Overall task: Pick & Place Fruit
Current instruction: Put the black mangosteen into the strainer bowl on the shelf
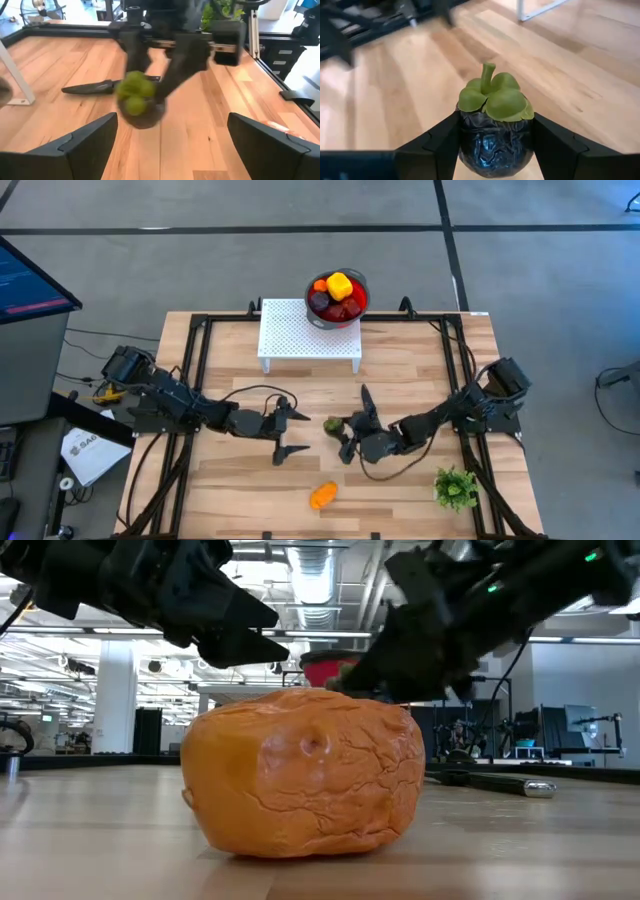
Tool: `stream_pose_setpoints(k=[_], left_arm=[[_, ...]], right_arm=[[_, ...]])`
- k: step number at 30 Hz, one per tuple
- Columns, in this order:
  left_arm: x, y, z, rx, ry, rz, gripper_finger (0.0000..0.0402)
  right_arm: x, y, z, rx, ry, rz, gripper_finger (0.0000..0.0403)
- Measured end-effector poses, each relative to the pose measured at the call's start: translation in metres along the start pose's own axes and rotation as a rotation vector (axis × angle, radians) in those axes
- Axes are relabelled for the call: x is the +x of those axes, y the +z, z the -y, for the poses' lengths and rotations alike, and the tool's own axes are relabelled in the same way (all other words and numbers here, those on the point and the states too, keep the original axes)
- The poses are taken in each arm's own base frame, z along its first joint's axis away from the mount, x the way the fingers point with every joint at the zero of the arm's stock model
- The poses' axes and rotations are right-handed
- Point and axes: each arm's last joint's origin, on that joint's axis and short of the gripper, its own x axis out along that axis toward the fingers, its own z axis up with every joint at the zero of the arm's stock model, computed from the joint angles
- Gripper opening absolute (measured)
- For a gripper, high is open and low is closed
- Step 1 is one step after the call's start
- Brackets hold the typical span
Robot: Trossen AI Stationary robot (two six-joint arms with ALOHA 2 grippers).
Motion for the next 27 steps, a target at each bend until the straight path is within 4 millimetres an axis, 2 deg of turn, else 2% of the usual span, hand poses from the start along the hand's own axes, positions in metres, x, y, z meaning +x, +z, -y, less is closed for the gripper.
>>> stream_pose_setpoints(k=[3,7,12,15,18,22,27], left_arm=[[0.000,0.000,0.000,-0.007,0.000,-0.001,0.0365],[0.000,0.000,0.000,-0.007,0.000,-0.001,0.0357],[0.000,0.000,0.000,-0.011,-0.002,-0.001,0.0348],[0.000,0.000,0.000,-0.011,-0.002,-0.001,0.0344],[0.000,-0.001,0.000,-0.010,-0.002,-0.002,0.0341],[0.000,-0.001,0.000,-0.010,-0.002,-0.001,0.0340],[0.000,0.000,0.000,-0.011,-0.002,0.000,0.0340]], right_arm=[[0.005,0.019,0.006,0.012,0.026,0.074,0.0212],[0.005,0.070,0.021,0.001,0.054,0.226,0.0212],[0.001,0.142,0.066,0.032,-0.082,0.404,0.0212],[0.005,0.173,0.099,0.030,-0.178,0.465,0.0212],[0.016,0.193,0.128,0.052,-0.227,0.491,0.0213],[0.036,0.210,0.161,0.048,-0.193,0.473,0.0214],[0.057,0.220,0.187,0.044,-0.207,0.430,0.0218]])
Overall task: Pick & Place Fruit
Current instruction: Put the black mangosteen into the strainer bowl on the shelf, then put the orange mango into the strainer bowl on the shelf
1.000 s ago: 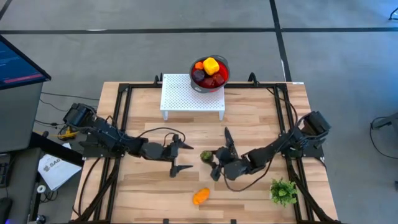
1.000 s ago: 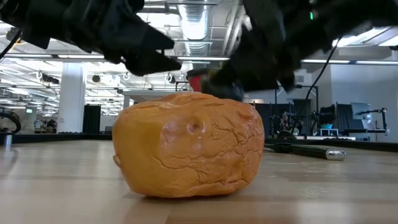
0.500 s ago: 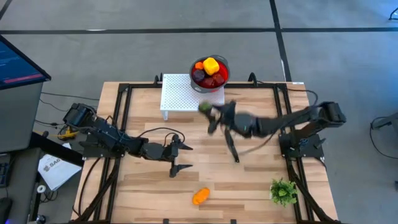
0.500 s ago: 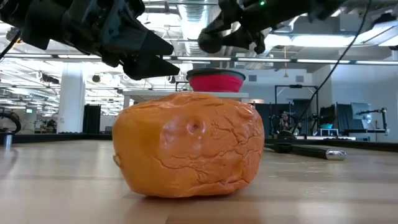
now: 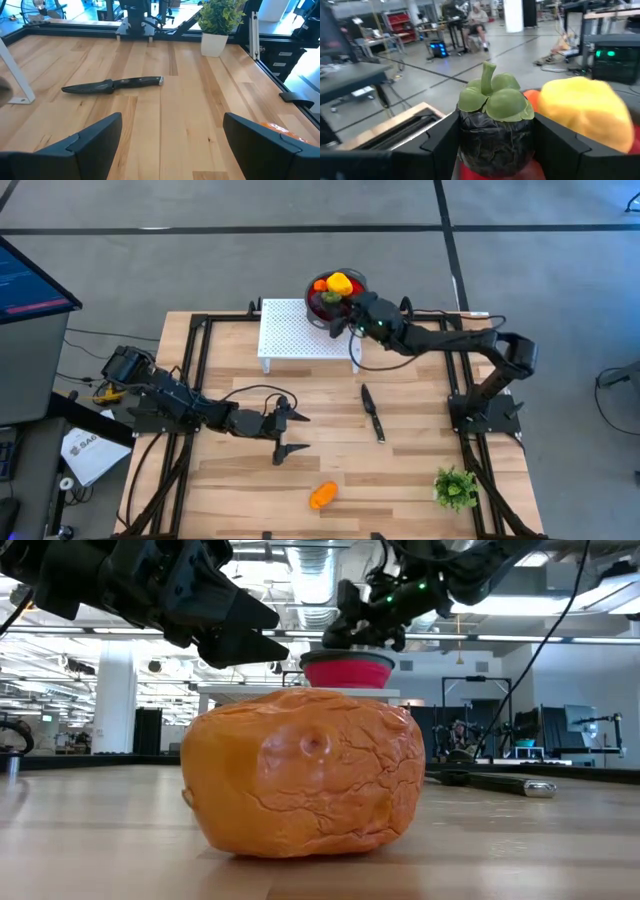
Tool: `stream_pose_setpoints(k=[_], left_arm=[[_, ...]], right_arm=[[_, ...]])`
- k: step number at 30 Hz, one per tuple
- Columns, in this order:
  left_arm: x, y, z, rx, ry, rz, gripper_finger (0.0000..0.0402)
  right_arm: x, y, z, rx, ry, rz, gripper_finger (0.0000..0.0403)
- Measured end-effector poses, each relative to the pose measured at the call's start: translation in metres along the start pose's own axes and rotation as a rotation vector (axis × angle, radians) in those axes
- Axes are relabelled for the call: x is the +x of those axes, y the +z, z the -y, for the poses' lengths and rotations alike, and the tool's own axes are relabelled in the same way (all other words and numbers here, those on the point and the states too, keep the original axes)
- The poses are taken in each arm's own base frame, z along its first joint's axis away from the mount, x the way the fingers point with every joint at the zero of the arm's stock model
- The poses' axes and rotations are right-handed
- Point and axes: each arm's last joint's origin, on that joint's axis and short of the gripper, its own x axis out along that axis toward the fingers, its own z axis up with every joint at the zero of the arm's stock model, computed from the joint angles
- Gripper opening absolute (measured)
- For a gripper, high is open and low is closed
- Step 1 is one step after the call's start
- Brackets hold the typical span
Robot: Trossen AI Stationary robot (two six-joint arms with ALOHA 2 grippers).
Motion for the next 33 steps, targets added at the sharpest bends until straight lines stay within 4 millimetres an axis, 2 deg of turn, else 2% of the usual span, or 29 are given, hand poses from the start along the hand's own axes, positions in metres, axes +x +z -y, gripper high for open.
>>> stream_pose_setpoints(k=[4,12,22,33], left_arm=[[0.0000,0.0001,0.0000,-0.009,-0.001,0.001,0.0341],[0.0000,0.0002,0.0001,-0.019,-0.001,0.002,0.0341],[0.0000,0.0003,0.0001,-0.018,-0.001,0.003,0.0341],[0.0000,0.0003,0.0001,-0.017,-0.001,0.003,0.0341]], right_arm=[[0.0073,0.0002,0.0058,-0.013,-0.031,-0.038,0.0219],[0.0047,-0.0023,0.0044,-0.043,-0.131,-0.072,0.0233],[0.0045,-0.0029,0.0047,-0.062,-0.138,-0.076,0.0279],[0.0050,0.0018,0.0038,-0.048,-0.129,-0.028,0.0284]])
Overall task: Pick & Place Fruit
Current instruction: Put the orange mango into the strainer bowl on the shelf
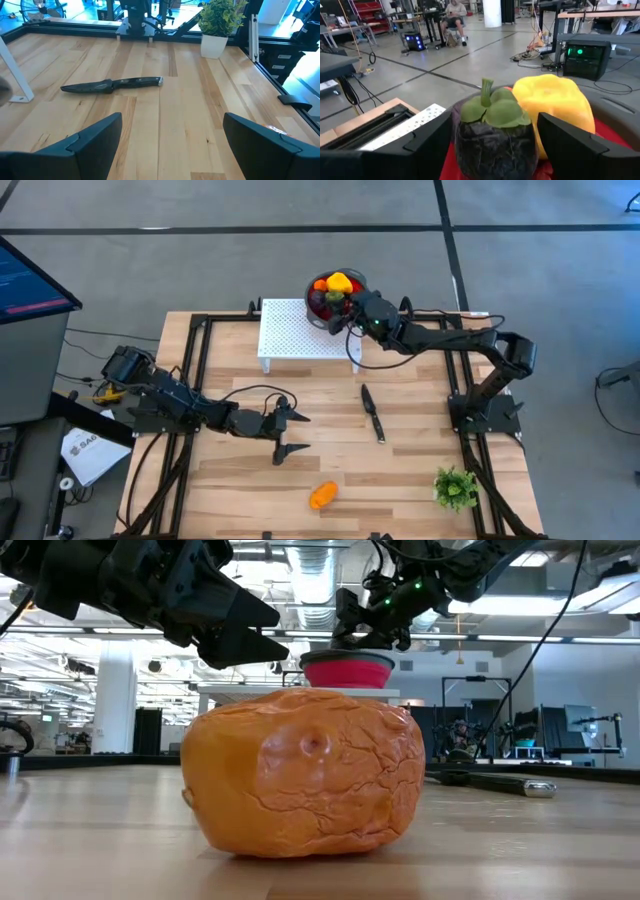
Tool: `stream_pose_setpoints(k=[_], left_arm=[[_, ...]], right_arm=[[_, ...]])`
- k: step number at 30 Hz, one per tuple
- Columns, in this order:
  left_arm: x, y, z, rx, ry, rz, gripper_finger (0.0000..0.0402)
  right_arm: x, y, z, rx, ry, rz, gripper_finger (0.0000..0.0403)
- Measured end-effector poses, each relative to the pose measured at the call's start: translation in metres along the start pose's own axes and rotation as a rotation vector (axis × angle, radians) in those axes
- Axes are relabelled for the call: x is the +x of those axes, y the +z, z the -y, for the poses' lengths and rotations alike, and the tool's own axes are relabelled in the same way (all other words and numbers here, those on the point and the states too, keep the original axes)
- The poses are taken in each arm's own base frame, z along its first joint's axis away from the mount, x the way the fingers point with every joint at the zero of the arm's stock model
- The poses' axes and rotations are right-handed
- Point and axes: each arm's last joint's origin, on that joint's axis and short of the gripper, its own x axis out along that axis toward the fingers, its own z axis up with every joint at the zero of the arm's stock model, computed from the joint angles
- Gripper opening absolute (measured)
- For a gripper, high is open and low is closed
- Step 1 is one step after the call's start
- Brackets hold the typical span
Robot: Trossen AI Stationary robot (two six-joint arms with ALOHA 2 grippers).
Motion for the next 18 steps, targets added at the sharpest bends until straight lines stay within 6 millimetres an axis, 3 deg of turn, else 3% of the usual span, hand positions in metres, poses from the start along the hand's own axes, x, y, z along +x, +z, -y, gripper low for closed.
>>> stream_pose_setpoints(k=[9,18], left_arm=[[0.000,0.000,0.000,-0.001,0.000,0.000,0.0341],[0.000,0.000,0.000,-0.002,0.000,0.000,0.0341]], right_arm=[[-0.003,0.011,-0.010,-0.063,-0.063,0.005,0.0284],[-0.034,0.025,-0.059,-0.312,-0.151,0.064,0.0284]])
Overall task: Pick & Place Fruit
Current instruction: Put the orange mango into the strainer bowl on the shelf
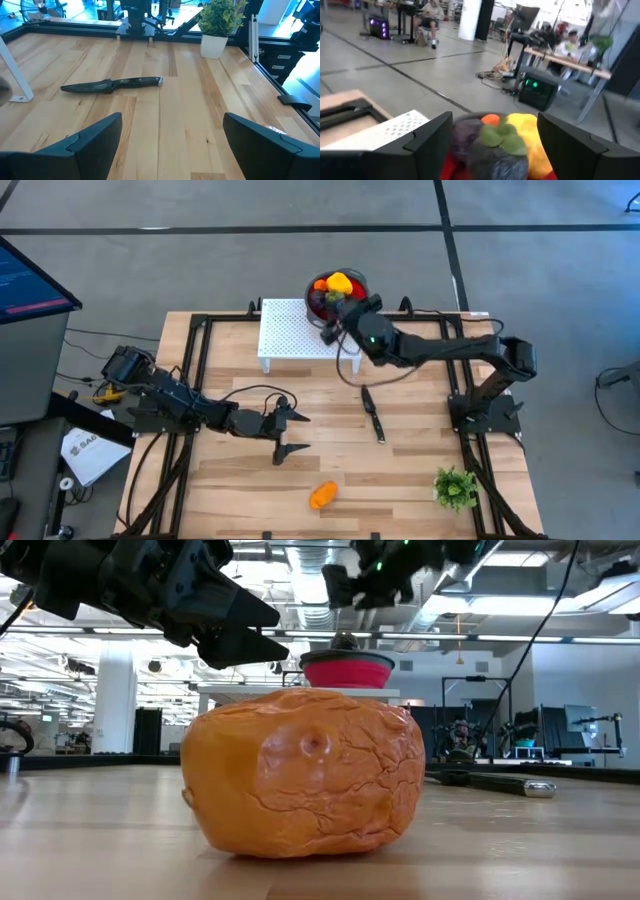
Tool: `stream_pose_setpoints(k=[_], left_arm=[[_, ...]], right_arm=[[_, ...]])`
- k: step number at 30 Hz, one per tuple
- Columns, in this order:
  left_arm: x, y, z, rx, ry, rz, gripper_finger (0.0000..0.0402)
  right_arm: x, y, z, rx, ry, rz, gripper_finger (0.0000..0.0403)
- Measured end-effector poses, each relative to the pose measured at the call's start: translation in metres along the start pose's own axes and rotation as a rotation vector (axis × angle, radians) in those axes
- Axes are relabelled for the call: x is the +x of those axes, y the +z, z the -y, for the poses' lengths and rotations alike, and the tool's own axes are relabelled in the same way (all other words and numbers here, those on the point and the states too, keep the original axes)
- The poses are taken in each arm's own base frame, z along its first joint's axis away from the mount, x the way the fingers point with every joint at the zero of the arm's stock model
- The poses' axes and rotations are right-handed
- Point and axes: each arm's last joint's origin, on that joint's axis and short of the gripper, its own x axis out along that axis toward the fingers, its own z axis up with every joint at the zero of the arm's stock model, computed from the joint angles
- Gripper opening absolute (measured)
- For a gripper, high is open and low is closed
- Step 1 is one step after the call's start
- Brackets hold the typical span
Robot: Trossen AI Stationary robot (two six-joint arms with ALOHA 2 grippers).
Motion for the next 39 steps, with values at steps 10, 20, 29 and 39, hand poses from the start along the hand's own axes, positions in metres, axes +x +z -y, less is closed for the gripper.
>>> stream_pose_setpoints(k=[10,20,29,39], left_arm=[[-0.001,-0.002,0.001,-0.024,-0.004,-0.006,0.0341],[-0.005,-0.012,-0.003,-0.021,0.005,-0.035,0.0341],[-0.004,-0.010,-0.004,-0.029,0.014,-0.015,0.0341],[-0.004,-0.009,-0.004,-0.033,0.012,-0.004,0.0341]], right_arm=[[-0.135,0.006,-0.055,-0.230,0.433,-0.099,0.0284],[-0.256,-0.041,-0.118,-0.087,1.199,-0.391,0.0284],[-0.261,-0.102,-0.162,-0.112,1.217,-0.579,0.0302],[-0.227,-0.142,-0.181,-0.421,1.351,-0.499,0.0385]])
